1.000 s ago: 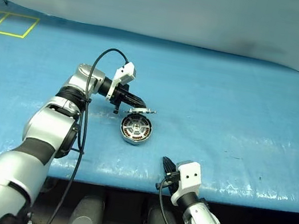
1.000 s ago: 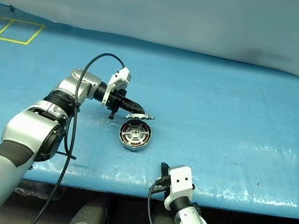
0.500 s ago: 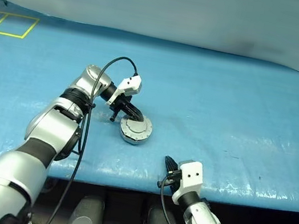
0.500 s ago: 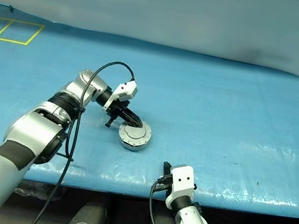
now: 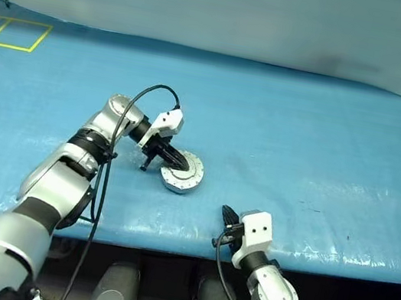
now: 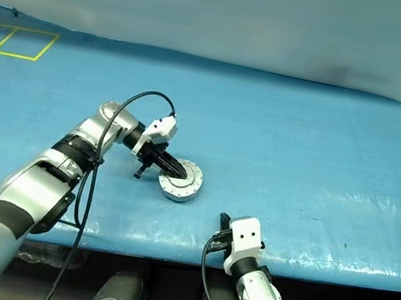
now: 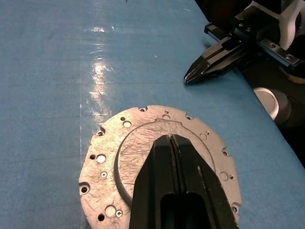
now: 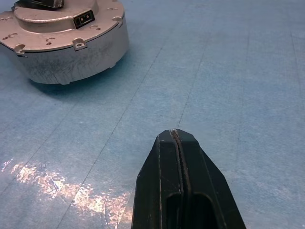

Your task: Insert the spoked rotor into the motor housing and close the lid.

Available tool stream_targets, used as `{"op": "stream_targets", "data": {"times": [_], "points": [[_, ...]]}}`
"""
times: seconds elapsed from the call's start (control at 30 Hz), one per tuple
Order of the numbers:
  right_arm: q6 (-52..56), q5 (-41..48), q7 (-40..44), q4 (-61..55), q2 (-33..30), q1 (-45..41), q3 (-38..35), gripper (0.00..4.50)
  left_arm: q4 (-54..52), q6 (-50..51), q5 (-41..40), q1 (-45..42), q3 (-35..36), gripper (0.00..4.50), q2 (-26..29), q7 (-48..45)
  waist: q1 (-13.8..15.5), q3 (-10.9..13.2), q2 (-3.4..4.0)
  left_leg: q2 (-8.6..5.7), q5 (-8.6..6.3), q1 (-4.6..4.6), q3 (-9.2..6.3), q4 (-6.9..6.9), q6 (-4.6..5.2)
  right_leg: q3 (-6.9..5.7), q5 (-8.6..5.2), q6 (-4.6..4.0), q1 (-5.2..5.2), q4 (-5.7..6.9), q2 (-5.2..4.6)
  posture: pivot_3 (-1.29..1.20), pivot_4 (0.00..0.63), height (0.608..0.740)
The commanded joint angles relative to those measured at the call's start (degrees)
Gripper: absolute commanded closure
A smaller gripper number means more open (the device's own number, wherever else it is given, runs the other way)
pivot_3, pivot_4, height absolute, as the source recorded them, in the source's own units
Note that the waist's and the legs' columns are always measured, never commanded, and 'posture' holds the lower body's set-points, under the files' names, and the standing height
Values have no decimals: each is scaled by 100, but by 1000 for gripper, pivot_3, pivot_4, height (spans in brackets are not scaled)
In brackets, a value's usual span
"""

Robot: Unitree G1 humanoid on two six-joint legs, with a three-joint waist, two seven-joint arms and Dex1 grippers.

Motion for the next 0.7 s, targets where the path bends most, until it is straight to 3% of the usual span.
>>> {"op": "stream_targets", "data": {"times": [0.03, 0.33, 0.53, 0.7], "points": [[13, 51, 45, -206, -27, -31, -68, 4500, -379, 146, -120, 125, 305, 4480, 70, 61, 4, 0, 0, 0, 0, 0, 0, 1, 0, -1, 0, -1, 1, 1, 0, 0, 150, 740], [43, 143, 239, -466, -219, -188, -223, 4500, -2302, 683, -934, 788, 1617, 4480, 209, 962, -2, -1, 1, 1, 1, -2, 0, 4, 1, 1, 1, 0, -1, 1, -1, 0, 150, 740], [598, 128, 263, -736, -313, -621, -290, 4500, -4172, 1412, -1513, 1875, 2327, 4480, 261, 2054, -11, -2, 4, 2, 1, 0, -2, 2, 0, 0, 17, -28, 0, 2, -1, 0, 150, 740], [1280, 213, 419, -877, -391, -1091, -250, 4500, -5334, 1942, -1613, 3003, 2490, 4480, 268, 2964, 10, -3, 7, 3, 2, 7, -2, 2, -1, 0, 18, -30, 4, 3, -2, 0, 150, 740]]}}
